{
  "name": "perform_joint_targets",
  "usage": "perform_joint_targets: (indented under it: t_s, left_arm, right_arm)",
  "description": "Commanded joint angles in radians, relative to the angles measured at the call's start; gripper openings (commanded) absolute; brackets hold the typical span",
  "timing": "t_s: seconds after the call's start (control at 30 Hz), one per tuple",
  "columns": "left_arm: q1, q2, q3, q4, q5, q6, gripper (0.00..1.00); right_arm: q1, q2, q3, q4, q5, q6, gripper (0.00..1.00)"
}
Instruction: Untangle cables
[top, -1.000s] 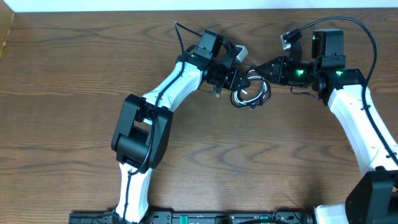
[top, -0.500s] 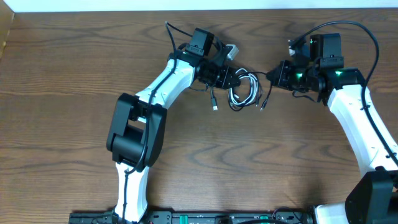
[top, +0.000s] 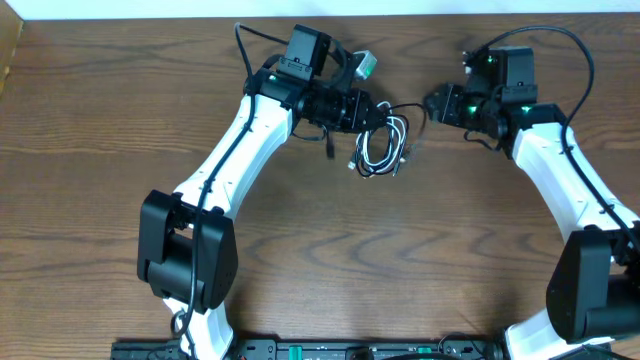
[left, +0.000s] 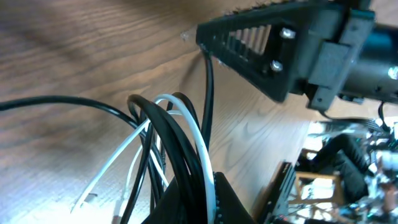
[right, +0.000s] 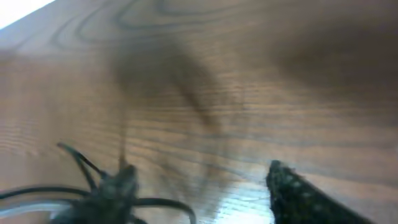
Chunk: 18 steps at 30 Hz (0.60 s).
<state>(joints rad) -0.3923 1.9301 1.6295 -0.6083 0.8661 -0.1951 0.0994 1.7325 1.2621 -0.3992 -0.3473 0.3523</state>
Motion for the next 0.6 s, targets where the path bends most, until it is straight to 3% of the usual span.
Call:
perform_joint_targets:
  t_s: [0.0,0.2,0.57]
  left_arm:
    - [0.016,-0.012,0.011,-0.001,0.021,-0.116,0.08]
    - [0.047,-0.012,0.011,0.047,0.028,-0.237,0.08]
    - [0.076,-0.012,0.011,0.097,0.039,-0.336,0.08]
  right_arm:
    - [0.000,-0.009,0.014,0.016,-0.103,-0.047,0.75]
    - [0.005,-0.013,0.014,0.005,-0.231,-0.078,0.75]
    - [0.046,-0.013,0.013,-0.012,-0.217,-0.129,0.67]
